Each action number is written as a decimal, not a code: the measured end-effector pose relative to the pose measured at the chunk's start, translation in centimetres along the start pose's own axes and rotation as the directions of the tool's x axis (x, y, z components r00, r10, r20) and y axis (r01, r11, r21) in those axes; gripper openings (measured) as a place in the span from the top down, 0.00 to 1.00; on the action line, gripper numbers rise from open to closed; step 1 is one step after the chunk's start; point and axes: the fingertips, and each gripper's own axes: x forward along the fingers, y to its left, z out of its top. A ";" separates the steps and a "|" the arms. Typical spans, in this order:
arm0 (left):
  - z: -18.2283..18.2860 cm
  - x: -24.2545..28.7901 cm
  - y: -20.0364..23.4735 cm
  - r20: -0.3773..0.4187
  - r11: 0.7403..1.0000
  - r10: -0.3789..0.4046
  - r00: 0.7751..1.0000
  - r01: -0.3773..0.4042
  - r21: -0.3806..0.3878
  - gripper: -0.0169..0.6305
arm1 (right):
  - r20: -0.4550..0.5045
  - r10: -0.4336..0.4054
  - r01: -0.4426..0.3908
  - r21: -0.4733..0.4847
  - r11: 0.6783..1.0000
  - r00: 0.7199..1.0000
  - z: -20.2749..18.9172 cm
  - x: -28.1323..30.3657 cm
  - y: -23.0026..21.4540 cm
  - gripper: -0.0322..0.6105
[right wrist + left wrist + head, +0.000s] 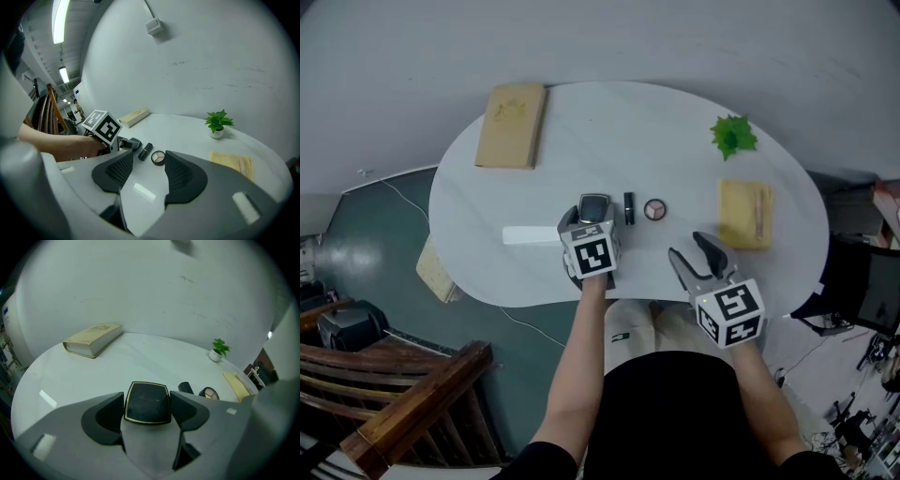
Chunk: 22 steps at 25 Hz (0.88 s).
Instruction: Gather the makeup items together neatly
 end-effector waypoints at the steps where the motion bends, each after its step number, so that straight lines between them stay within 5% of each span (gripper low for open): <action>1: 0.0 0.1 0.1 0.000 1.000 0.007 1.000 -0.007 -0.006 0.50 | -0.002 -0.001 0.001 0.002 1.000 1.000 -0.2 -0.1 -0.1 0.61; 22: -0.6 0.2 0.1 0.024 0.996 0.038 0.999 -0.036 -0.076 0.46 | -0.009 0.009 -0.009 -0.008 1.000 1.000 -0.9 -0.7 -0.5 0.61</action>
